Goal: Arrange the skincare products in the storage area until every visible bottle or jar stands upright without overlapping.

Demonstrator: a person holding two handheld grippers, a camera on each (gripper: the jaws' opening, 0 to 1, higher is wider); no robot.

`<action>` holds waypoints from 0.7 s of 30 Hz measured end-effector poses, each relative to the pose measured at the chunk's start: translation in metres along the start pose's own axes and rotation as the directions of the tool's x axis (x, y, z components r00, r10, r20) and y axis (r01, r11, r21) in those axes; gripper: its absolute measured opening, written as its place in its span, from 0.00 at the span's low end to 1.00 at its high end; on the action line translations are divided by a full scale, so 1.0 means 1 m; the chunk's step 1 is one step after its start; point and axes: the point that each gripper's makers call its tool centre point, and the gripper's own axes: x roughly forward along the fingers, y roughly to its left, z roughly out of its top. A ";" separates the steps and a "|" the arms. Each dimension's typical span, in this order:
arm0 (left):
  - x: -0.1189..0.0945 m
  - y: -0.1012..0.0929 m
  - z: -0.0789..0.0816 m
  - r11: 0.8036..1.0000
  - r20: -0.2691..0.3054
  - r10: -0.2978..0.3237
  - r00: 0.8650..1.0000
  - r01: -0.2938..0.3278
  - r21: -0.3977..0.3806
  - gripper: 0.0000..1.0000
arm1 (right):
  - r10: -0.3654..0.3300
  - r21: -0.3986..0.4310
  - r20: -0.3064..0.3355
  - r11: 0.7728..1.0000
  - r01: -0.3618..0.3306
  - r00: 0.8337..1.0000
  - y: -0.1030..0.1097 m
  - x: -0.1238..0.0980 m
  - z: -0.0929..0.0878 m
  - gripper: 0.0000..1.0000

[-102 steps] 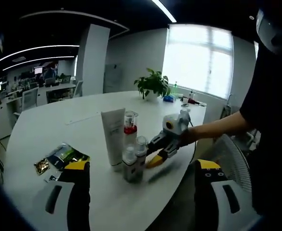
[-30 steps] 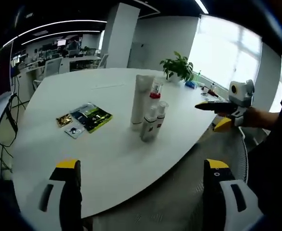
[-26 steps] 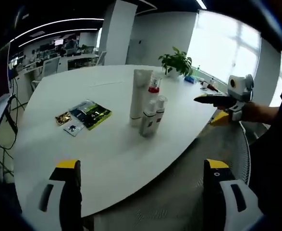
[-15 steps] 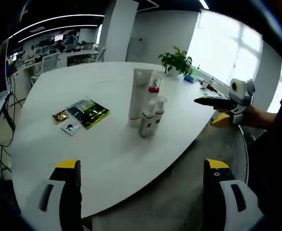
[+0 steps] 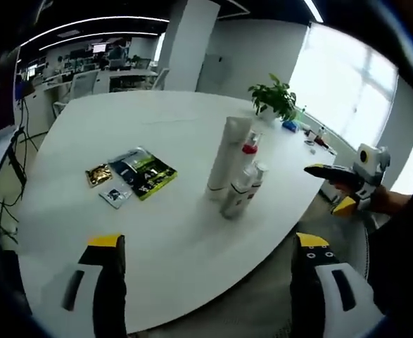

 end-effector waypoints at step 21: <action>0.051 0.057 0.037 0.992 -0.059 0.093 0.994 -0.097 -0.079 0.72 | -0.007 0.032 0.030 0.999 0.006 1.000 -0.005 -0.003 0.006 0.99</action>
